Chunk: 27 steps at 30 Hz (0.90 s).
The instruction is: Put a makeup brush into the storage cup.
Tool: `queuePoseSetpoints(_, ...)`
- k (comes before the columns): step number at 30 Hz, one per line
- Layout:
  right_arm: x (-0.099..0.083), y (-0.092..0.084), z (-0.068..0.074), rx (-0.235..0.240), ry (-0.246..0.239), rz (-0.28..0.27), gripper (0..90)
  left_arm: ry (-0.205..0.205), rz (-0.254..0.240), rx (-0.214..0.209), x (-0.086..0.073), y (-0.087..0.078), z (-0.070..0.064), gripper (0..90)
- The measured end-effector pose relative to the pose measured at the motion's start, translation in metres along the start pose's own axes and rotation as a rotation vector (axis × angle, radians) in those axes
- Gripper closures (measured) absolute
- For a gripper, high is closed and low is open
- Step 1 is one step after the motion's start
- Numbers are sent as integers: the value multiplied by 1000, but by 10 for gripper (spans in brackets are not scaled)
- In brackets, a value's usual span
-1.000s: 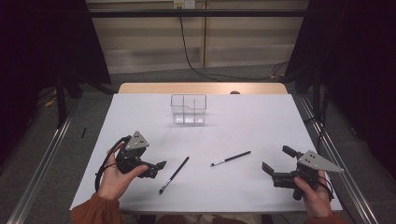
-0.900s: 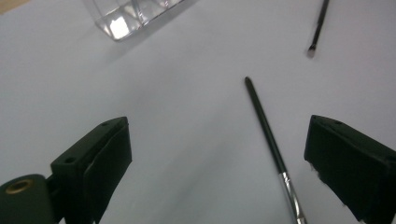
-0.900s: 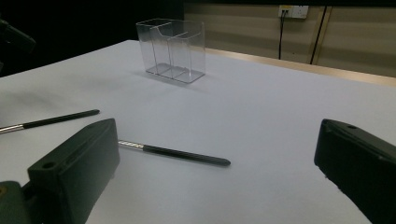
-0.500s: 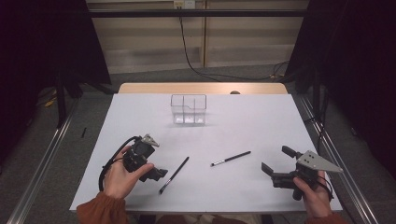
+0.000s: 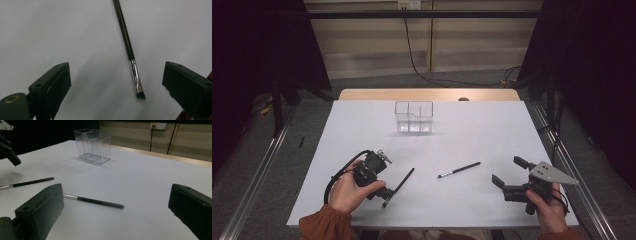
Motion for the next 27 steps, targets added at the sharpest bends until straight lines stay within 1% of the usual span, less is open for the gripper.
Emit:
queuePoseSetpoints(2,0,0,0,2,0,2,0,-2,12,9,0,1,0,72)
queuePoseSetpoints(4,0,0,1,3,-1,2,0,-15,16,27,1,3,0,71)
queuePoseSetpoints(7,-1,1,0,4,-1,8,0,-26,35,25,2,5,0,70)
queuePoseSetpoints(8,-1,1,0,3,1,10,0,-24,49,31,2,6,0,68)
queuePoseSetpoints(9,-1,1,0,2,2,11,0,-24,54,26,2,7,-1,70)
queuePoseSetpoints(10,-1,1,0,1,1,11,0,-21,63,17,2,8,-3,91)
queuePoseSetpoints(11,-2,1,0,1,1,11,0,-25,59,6,2,9,-4,135)
queuePoseSetpoints(12,-2,1,0,3,0,11,0,-25,61,0,3,11,-5,153)
queuePoseSetpoints(14,-2,1,0,5,-6,12,0,-31,64,6,3,13,-5,164)
queuePoseSetpoints(16,-2,1,1,7,-6,12,0,-29,70,0,4,15,-5,215)
queuePoseSetpoints(17,-2,1,1,7,-6,12,0,-35,69,-8,4,15,-6,215)
queuePoseSetpoints(19,-2,0,0,8,-7,11,0,-39,50,-32,4,16,-8,334)
queuePoseSetpoints(20,-2,0,0,7,-7,11,0,-48,53,-31,4,16,-8,349)
queuePoseSetpoints(21,-2,1,0,7,-7,12,0,-48,56,-31,3,16,-9,364)
queuePoseSetpoints(23,-2,1,1,7,-7,11,0,-53,54,-39,3,17,-10,436)
queuePoseSetpoints(26,-2,1,1,8,-7,14,0,-59,57,-51,4,19,-13,489)
queuePoseSetpoints(27,-2,1,1,8,-8,14,0,-52,66,-57,4,20,-14,505)
Point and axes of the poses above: each handheld gripper's, and its own axes: y roughly forward along the jaws, x roughly out of its top, z roughly to its left, the point moved 6 cm from there along y, roughly forward along the jaws, and after that the axes turned 6 degrees about -z, right-handed, at the moved point
